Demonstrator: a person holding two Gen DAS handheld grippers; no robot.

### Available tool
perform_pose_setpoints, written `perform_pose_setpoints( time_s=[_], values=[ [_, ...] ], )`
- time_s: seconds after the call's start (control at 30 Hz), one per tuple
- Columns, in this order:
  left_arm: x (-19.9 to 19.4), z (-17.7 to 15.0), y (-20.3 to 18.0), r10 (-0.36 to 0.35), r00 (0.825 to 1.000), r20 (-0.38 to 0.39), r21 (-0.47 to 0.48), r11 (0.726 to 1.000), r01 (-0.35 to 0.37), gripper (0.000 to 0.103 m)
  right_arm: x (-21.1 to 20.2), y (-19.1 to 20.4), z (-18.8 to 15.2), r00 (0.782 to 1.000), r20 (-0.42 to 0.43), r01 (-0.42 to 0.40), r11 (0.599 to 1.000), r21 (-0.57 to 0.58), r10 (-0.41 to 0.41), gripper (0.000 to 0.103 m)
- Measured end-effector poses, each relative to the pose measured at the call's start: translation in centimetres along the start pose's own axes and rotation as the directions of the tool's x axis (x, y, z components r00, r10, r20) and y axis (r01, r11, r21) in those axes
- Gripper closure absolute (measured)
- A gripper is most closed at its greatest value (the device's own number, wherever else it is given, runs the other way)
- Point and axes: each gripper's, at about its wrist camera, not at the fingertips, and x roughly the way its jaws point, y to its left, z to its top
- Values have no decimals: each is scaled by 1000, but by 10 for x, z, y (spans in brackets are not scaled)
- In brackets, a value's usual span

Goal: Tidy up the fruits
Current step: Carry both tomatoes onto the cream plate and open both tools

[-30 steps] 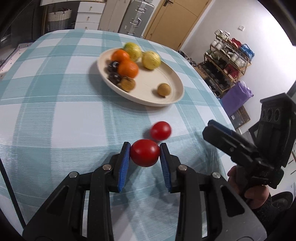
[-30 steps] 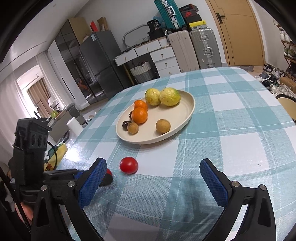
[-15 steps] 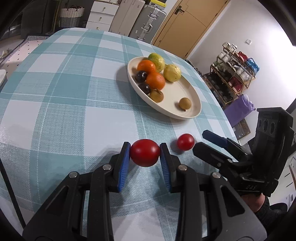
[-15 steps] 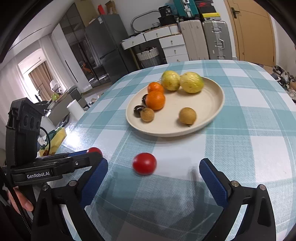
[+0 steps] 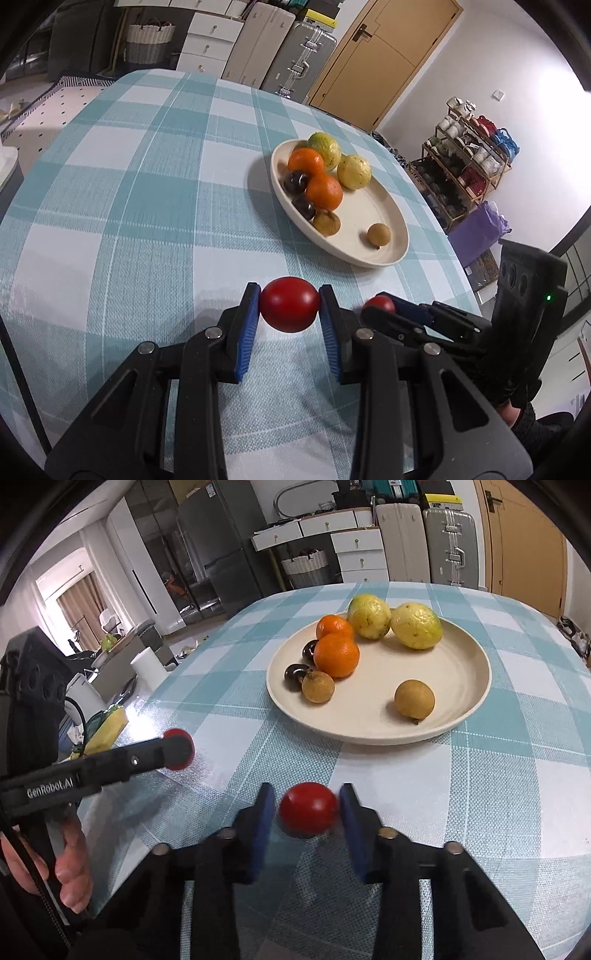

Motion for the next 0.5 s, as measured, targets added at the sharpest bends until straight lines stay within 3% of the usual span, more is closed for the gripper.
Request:
perform_pose_setpoints(
  time_s=[0.23,0.5],
  values=[
    [4,19,-20,2,1000,22,61,998,-4,74,-11,-9,5,999,40,-27,999,26,26,73],
    [21,56,-52,-50,998,25,126,991,46,74,-32,-28,28,993,121,-10,1000,20,7,73]
  ],
)
